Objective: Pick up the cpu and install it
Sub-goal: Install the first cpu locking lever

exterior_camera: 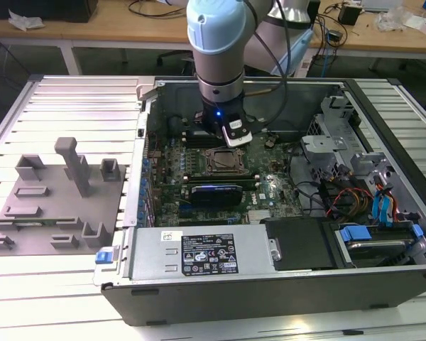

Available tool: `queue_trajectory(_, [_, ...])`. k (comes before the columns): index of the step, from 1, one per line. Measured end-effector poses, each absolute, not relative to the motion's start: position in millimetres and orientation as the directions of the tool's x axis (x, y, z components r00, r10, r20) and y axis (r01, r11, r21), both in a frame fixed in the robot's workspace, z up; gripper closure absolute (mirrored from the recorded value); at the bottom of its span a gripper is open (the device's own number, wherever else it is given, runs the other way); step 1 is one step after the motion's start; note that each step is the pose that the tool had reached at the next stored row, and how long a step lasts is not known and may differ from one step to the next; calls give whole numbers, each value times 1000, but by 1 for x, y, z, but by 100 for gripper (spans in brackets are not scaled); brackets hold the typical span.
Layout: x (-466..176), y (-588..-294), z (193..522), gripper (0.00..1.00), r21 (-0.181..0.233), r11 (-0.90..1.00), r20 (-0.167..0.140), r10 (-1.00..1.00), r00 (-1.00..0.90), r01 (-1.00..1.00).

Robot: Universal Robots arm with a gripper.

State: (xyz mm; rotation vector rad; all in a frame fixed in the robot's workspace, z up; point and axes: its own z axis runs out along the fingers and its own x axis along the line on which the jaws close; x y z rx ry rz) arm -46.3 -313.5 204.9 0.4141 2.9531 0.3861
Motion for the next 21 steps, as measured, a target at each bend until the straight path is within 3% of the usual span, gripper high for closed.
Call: queue_trajectory(21, [-53, -313, 195, 89, 288, 930, -170, 286, -943, 231])
